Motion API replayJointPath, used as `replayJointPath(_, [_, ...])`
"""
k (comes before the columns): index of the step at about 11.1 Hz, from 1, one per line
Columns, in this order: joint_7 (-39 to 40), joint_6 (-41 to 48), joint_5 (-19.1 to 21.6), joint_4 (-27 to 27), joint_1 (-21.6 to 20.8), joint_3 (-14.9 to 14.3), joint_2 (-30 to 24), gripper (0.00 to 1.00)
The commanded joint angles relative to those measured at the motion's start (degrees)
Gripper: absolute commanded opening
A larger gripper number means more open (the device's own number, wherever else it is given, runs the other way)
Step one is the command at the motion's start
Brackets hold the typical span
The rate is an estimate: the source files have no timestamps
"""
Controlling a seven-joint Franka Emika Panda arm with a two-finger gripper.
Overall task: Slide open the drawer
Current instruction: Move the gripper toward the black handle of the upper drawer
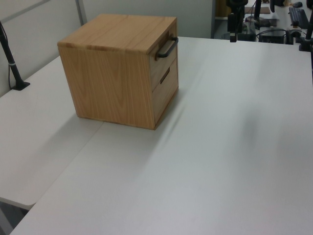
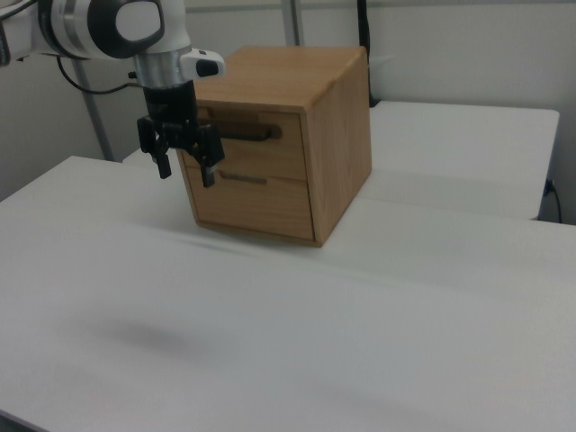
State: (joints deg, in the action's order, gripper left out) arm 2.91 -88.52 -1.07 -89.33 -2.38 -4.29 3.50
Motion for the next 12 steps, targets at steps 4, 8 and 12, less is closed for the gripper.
replayJointPath(4, [-26.3,-8.1,3.3,-1.6,-0.3,-0.5,-0.6,1.0])
replayJointPath(8, [-52.3,-22.8,8.7,-3.3,-3.7,-3.8,-0.4,1.0])
replayJointPath(12, [-67.2,-35.0,13.0,-4.7,-4.5,-3.8,0.5,1.0])
